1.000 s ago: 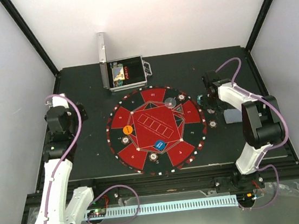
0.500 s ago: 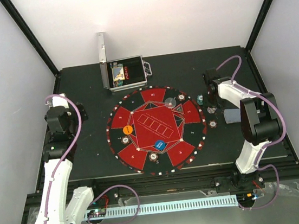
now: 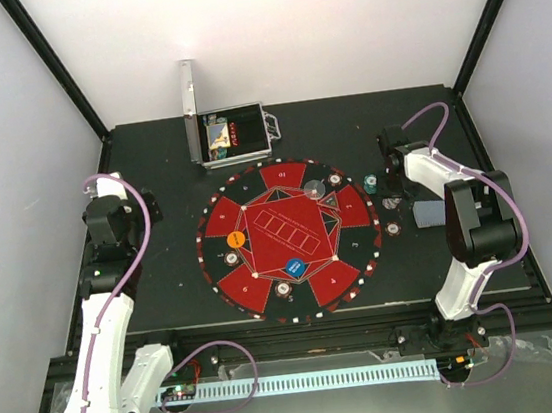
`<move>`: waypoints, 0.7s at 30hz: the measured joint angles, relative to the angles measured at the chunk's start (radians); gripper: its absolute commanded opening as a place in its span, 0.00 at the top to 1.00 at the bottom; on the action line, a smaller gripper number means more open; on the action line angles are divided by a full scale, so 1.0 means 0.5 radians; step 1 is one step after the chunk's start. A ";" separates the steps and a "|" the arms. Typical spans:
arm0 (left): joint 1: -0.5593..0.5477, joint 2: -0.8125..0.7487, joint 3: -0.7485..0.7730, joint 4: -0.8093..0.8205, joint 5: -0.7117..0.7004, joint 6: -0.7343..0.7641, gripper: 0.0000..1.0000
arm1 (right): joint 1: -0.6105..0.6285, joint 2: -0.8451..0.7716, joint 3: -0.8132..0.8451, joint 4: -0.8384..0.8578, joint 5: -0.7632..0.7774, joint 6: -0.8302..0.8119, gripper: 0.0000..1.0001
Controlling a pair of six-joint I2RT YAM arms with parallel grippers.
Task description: Distribute texas hold em gaming equipment
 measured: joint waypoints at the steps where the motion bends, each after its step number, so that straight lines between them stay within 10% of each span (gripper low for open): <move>1: 0.000 0.000 0.000 0.000 0.000 -0.001 0.01 | 0.000 0.000 0.000 0.000 -0.001 0.000 0.55; 21: 0.000 0.000 0.000 -0.001 0.000 -0.001 0.01 | 0.037 -0.248 0.020 -0.163 -0.022 -0.027 0.65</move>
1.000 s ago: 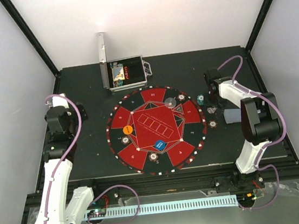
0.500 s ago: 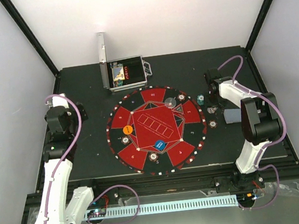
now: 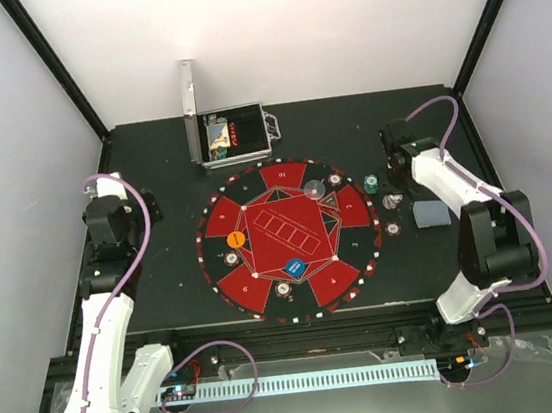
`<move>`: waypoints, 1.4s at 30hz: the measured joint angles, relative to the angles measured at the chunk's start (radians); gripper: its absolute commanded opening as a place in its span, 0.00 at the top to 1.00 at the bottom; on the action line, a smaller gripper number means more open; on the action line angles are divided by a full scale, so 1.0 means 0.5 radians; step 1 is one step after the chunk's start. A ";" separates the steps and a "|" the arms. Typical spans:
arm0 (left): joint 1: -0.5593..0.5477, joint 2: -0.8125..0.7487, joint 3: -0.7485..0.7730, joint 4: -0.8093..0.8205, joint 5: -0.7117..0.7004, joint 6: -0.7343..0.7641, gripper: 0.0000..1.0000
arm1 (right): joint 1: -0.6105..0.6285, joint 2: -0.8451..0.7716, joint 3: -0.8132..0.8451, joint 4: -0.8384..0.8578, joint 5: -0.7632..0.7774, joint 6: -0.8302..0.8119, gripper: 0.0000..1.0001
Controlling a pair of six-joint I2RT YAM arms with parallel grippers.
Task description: Distribute texas hold em gaming equipment
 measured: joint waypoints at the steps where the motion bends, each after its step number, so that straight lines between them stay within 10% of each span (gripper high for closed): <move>1: 0.000 0.000 0.000 0.001 0.000 0.000 0.01 | 0.023 -0.042 0.000 -0.017 0.000 0.001 0.65; 20: -0.001 -0.001 -0.001 0.000 0.006 0.000 0.01 | 1.727 -0.229 -0.405 0.038 -0.125 0.268 0.64; 42: -0.014 -0.027 0.000 0.000 0.007 0.000 0.01 | 2.074 0.143 -0.337 0.226 -0.106 0.234 0.61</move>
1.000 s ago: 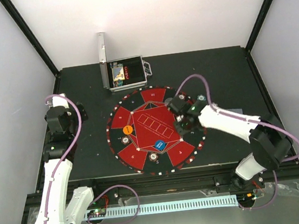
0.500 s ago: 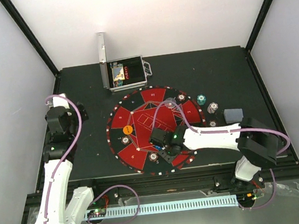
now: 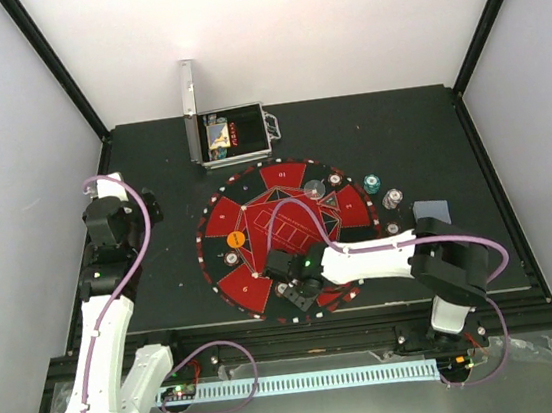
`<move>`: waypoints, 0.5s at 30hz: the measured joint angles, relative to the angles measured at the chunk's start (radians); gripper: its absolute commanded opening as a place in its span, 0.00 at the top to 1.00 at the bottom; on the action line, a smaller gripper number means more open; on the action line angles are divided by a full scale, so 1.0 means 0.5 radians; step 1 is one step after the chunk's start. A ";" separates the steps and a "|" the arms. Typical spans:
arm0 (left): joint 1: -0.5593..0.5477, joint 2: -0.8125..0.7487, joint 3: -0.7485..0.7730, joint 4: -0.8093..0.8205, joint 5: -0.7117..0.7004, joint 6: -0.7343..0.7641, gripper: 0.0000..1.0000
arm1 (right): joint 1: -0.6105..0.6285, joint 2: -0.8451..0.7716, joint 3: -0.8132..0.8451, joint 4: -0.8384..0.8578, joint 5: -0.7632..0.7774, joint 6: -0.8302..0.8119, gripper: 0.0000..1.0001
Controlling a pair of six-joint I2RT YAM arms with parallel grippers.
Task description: Distribute texas hold em gaming equipment
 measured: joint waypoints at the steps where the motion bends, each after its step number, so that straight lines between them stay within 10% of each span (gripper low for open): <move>1: 0.000 0.000 -0.001 0.000 0.000 0.000 0.01 | 0.002 0.008 0.008 0.002 0.000 0.000 0.59; 15: -0.011 0.000 -0.001 0.000 0.000 0.000 0.01 | 0.014 -0.034 -0.005 0.014 0.001 -0.085 0.20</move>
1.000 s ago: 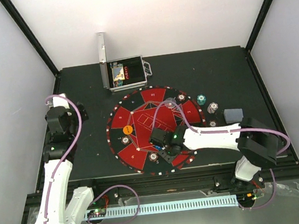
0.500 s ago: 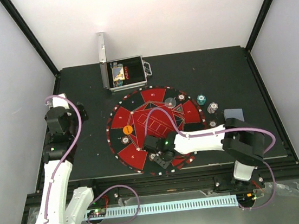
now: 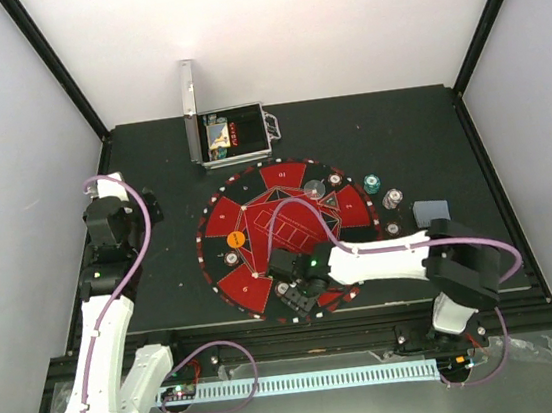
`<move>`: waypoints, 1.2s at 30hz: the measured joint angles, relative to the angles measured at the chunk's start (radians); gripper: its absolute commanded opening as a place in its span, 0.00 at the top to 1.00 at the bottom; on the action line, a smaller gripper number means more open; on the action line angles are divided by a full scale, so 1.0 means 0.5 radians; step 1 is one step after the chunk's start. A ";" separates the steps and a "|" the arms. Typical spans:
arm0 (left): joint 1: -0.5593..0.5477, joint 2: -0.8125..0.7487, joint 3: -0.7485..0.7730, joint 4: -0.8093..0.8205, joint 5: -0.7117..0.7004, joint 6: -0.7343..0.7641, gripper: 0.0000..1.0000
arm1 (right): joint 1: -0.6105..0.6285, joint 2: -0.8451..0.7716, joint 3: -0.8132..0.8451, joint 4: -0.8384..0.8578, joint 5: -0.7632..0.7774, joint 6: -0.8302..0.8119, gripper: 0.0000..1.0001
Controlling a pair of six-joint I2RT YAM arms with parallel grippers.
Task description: Distribute texas hold em gaming equipment
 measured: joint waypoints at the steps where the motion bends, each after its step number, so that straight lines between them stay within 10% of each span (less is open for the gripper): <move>1: 0.000 0.000 0.001 0.000 0.000 0.000 0.01 | 0.000 -0.045 -0.011 -0.012 -0.006 -0.010 0.18; 8: -0.001 0.000 0.000 0.000 0.000 0.000 0.01 | -0.164 -0.529 -0.002 -0.152 -0.025 -0.072 0.14; 22: -0.001 0.000 0.001 0.000 -0.001 0.000 0.01 | -1.957 -0.433 0.011 -0.052 0.110 0.004 0.12; 36: -0.001 0.000 0.000 0.000 -0.002 0.000 0.01 | -2.136 0.026 0.213 0.021 0.139 -0.105 0.24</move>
